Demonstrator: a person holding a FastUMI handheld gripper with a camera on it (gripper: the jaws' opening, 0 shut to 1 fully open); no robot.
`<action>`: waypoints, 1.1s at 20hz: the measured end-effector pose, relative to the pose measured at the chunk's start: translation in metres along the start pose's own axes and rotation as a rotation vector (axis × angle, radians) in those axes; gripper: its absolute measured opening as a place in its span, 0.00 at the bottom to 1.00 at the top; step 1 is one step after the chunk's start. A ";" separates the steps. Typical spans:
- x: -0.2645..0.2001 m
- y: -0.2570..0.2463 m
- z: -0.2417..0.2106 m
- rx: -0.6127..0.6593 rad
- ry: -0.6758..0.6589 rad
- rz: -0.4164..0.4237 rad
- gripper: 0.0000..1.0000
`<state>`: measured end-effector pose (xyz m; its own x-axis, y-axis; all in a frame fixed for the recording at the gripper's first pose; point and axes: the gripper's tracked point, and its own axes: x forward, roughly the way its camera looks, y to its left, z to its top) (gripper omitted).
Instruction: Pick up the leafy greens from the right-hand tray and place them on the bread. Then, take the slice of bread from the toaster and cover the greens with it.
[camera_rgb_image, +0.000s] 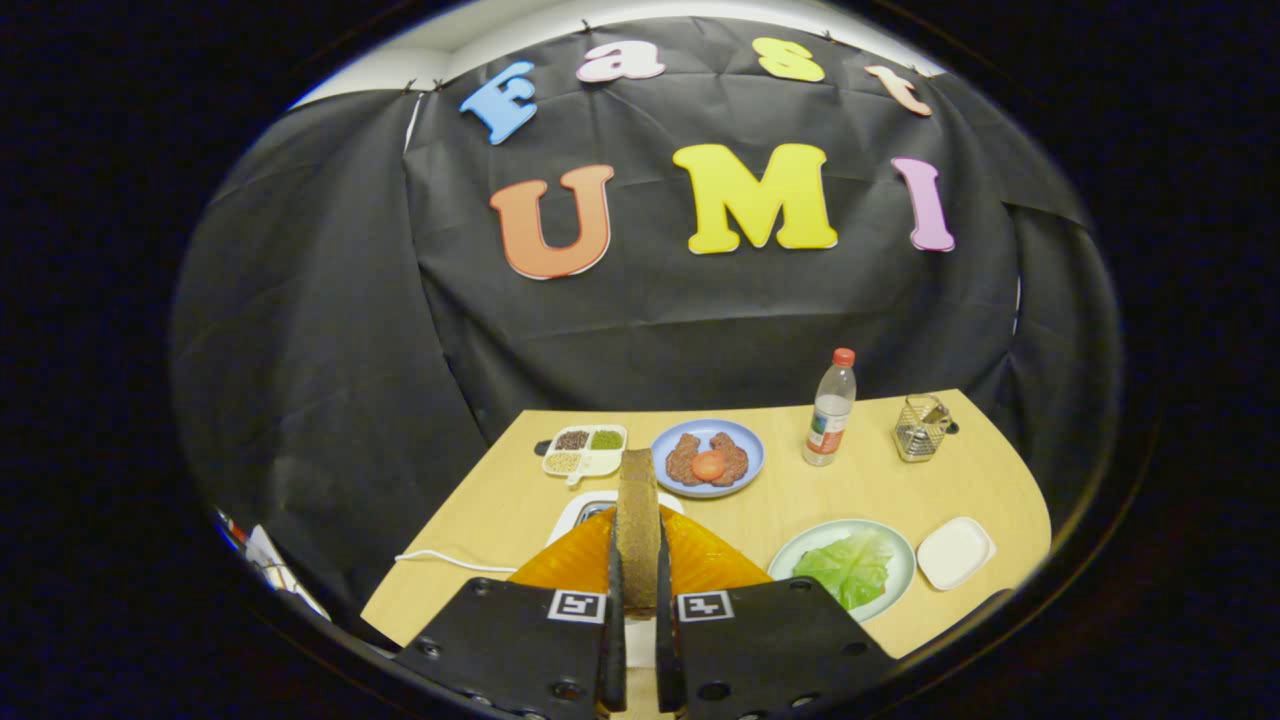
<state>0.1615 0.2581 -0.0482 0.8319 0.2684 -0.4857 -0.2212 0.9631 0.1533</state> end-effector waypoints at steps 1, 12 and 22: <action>-0.006 -0.007 0.003 0.007 -0.016 -0.004 0.11; 0.029 -0.150 -0.049 0.279 0.033 -0.070 0.11; 0.081 -0.213 -0.102 0.389 0.083 -0.039 0.11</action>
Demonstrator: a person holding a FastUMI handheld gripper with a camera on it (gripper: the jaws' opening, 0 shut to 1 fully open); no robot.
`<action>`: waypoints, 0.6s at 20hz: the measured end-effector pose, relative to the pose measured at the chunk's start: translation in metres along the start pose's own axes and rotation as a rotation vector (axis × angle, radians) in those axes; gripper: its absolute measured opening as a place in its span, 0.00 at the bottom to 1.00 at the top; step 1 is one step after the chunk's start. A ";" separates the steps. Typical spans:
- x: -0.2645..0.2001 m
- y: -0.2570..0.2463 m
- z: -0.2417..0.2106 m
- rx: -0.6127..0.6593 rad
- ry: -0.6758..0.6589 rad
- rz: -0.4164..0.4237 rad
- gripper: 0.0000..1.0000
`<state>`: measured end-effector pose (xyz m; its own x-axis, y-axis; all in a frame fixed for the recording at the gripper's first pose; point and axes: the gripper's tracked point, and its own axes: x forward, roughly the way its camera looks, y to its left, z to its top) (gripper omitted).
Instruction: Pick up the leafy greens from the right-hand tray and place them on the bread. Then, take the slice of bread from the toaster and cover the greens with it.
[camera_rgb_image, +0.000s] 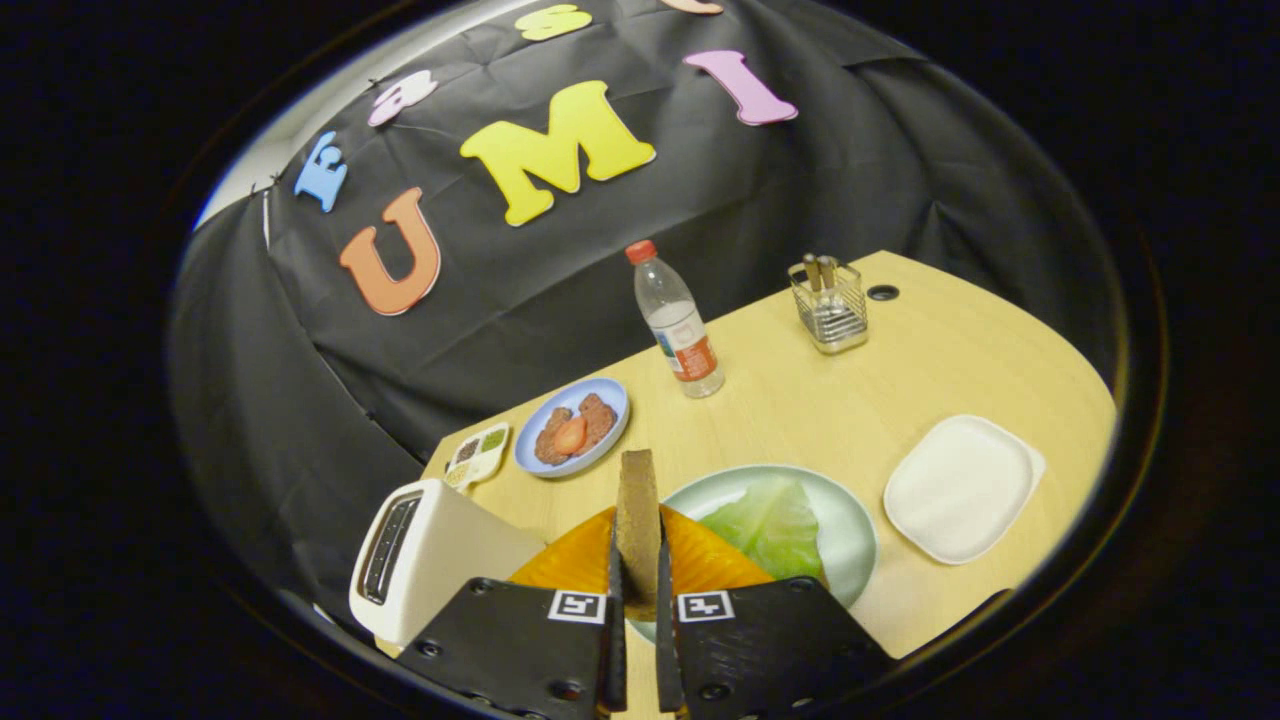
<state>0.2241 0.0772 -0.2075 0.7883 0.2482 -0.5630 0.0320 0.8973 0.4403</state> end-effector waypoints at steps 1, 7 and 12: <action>0.003 -0.006 -0.002 0.020 0.000 0.006 0.12; 0.019 -0.056 -0.015 0.033 0.018 -0.037 0.14; 0.028 -0.079 -0.025 -0.009 0.019 -0.070 0.23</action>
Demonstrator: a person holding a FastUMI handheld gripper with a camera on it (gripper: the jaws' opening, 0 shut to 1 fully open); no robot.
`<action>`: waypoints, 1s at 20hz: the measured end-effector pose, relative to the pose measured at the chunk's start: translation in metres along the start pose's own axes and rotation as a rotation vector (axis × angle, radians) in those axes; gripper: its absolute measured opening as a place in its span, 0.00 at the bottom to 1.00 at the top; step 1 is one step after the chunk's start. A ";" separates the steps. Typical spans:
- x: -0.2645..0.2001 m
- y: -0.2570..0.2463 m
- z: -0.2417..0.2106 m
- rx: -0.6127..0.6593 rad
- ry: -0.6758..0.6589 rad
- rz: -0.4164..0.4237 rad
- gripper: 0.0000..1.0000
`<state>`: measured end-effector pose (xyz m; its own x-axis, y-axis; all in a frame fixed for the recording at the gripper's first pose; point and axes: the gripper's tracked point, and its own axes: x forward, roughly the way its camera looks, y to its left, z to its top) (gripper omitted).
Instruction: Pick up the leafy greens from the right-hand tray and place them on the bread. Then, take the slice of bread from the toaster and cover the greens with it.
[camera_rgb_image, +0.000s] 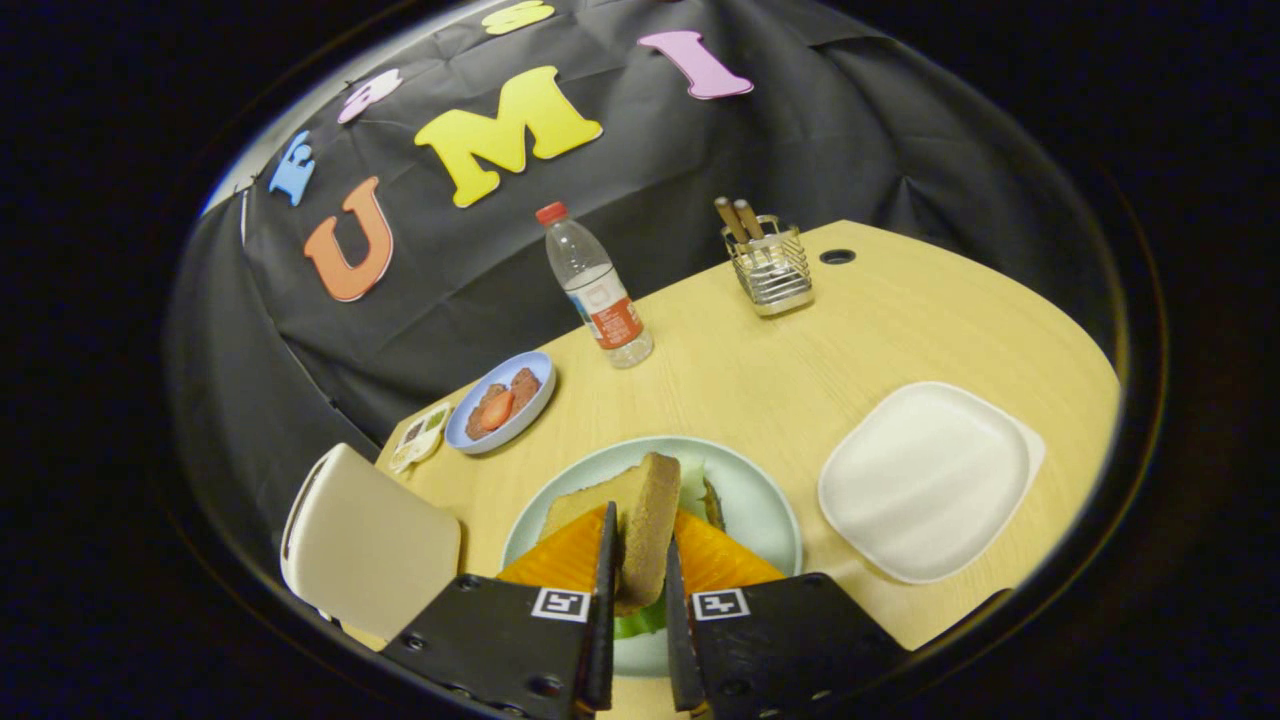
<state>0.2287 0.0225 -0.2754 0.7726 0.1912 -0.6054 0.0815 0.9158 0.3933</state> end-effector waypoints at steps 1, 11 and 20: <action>0.000 -0.002 0.000 -0.013 -0.007 -0.004 0.28; -0.001 -0.013 -0.003 -0.174 -0.111 -0.087 0.54; -0.049 -0.004 0.020 -0.235 -0.273 -0.162 0.87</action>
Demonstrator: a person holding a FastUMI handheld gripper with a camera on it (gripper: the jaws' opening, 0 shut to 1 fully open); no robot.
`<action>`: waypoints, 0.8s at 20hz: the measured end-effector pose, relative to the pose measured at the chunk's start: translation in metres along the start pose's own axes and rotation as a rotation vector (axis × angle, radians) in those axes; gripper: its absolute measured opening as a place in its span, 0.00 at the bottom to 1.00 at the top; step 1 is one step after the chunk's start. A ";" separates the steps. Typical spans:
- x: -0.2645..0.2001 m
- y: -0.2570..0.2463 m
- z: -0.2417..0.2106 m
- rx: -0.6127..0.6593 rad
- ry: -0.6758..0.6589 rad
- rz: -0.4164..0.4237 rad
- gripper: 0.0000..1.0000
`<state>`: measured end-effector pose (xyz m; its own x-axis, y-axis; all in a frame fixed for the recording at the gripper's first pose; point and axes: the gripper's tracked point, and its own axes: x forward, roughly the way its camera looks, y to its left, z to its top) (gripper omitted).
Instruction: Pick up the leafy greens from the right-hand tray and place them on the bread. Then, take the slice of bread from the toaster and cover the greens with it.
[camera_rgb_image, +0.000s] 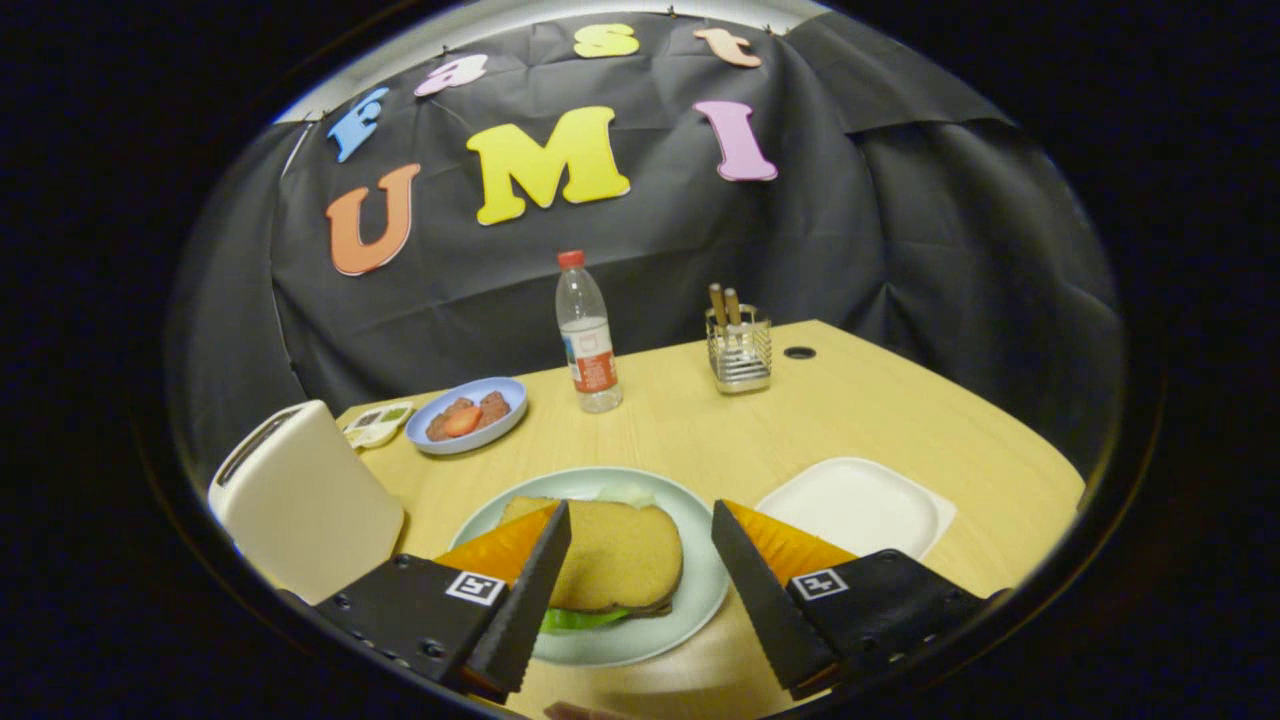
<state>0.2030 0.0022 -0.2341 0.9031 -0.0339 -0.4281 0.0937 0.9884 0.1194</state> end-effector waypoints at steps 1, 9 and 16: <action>-0.009 0.002 0.008 -0.010 -0.022 -0.005 0.91; -0.116 0.025 0.065 -0.072 -0.214 0.002 0.96; -0.209 0.042 0.090 -0.130 -0.334 0.015 0.96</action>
<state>0.0554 0.0378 -0.0592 0.9931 -0.0444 -0.1083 0.0446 0.9990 -0.0010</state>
